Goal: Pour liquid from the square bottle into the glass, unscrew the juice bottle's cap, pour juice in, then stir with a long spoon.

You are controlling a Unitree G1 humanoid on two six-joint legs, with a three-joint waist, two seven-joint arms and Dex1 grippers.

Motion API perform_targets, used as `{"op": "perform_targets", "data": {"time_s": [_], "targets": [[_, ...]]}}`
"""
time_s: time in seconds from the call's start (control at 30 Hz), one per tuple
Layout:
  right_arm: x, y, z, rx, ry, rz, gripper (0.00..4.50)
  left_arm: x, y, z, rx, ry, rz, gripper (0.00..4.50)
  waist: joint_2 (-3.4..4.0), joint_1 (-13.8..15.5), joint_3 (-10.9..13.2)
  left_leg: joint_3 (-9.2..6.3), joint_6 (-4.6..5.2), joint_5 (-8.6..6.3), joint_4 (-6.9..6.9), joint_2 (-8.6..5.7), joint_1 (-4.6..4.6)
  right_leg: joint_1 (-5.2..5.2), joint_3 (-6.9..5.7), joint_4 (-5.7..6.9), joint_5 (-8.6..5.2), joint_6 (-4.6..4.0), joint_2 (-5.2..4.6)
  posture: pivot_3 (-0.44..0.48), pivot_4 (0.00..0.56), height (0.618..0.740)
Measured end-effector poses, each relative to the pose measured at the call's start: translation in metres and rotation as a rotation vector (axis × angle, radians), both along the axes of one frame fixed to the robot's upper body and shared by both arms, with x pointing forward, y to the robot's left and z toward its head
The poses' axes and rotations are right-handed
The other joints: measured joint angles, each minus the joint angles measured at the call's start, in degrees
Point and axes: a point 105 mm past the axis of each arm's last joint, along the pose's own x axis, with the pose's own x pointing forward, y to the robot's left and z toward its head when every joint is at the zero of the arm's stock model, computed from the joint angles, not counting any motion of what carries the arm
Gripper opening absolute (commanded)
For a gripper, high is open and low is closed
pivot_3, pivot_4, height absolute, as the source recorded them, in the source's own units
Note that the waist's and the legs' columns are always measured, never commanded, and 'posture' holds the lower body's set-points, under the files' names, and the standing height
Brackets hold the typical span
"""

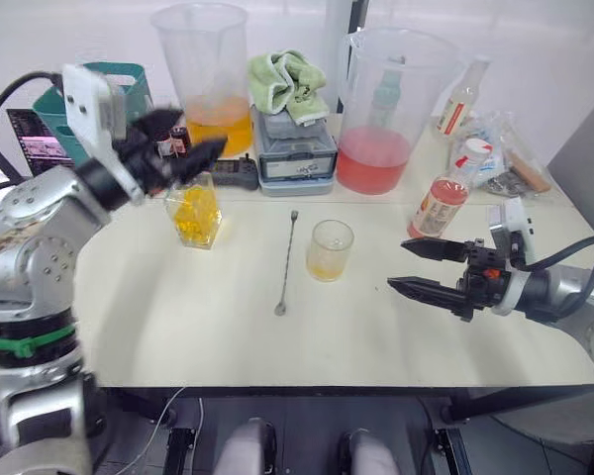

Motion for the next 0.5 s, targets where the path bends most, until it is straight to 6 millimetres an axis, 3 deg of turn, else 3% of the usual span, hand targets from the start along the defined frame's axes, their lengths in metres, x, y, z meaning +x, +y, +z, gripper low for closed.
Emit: {"op": "perform_targets", "data": {"time_s": [0.2,0.33,0.5], "targets": [[-0.007,0.000,-0.005,0.002,0.019,-0.003,4.50,-0.013,0.007,-0.038,0.048,0.106,-0.033,4.49,0.00,0.4,0.0,-0.09,0.27,-0.17,0.01,0.04,0.00,0.03,0.19,-0.07,-0.01,-0.01,0.09,0.000,0.150,0.736],[-0.011,-0.010,-0.013,-0.002,0.031,-0.073,4.50,-0.034,0.016,-0.068,0.036,0.177,-0.114,4.49,0.01,0.6,0.0,-0.01,0.28,-0.18,0.00,0.06,-0.01,-0.02,0.25,-0.06,-0.01,-0.02,0.09,0.000,0.150,0.736],[-0.018,-0.016,-0.021,0.003,0.015,-0.142,4.50,-0.043,0.018,-0.082,0.055,0.191,-0.151,4.49,0.03,1.1,0.0,-0.03,0.31,-0.21,0.02,0.06,0.00,0.01,0.25,-0.08,0.00,-0.03,0.09,0.000,0.150,0.736]]}}
